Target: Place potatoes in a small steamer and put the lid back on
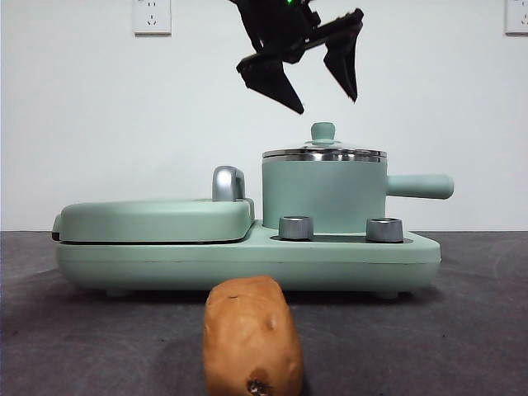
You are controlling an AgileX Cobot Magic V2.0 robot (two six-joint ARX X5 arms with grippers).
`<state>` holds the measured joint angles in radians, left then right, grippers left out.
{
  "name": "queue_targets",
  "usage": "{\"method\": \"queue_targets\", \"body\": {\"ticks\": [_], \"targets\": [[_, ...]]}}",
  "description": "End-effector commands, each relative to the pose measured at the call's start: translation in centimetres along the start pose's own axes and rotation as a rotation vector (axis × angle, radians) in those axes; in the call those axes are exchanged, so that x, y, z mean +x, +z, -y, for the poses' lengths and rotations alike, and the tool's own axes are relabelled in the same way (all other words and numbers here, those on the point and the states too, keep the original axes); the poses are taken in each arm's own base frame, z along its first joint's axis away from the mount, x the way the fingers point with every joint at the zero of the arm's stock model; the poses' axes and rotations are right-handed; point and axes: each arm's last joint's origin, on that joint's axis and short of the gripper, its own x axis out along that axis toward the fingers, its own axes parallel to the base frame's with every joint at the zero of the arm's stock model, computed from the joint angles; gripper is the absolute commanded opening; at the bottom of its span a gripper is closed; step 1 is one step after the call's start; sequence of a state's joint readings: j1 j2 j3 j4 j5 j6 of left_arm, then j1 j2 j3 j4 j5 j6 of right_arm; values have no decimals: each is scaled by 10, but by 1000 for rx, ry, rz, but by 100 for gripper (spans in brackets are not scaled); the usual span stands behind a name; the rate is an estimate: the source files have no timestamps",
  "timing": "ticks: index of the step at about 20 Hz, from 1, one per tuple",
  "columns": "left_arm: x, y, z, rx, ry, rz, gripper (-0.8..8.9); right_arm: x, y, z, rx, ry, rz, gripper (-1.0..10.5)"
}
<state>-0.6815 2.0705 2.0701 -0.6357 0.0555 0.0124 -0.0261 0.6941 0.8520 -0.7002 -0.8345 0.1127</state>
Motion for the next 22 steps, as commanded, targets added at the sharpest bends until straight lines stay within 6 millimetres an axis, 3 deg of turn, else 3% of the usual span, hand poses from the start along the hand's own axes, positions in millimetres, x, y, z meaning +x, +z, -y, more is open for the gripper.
{"method": "queue_targets", "body": {"ticks": [1,11,15,20,22], "targets": [[14,-2,4,16,-10,-15,422,-1,3,-2,-3,6,8,587],[32,-15,4,-4,-26,-84,365,-1,3,-2,-2,7,8,587],[32,-13,4,-2,-21,-67,169,-1,3,-2,-1,7,7,587],[32,-14,3,-1,7,-73,6,-1,3,-2,-1,7,7,587],[30,-11,3,0,25,-63,5,-1,3,-2,2,7,4,587]]}}
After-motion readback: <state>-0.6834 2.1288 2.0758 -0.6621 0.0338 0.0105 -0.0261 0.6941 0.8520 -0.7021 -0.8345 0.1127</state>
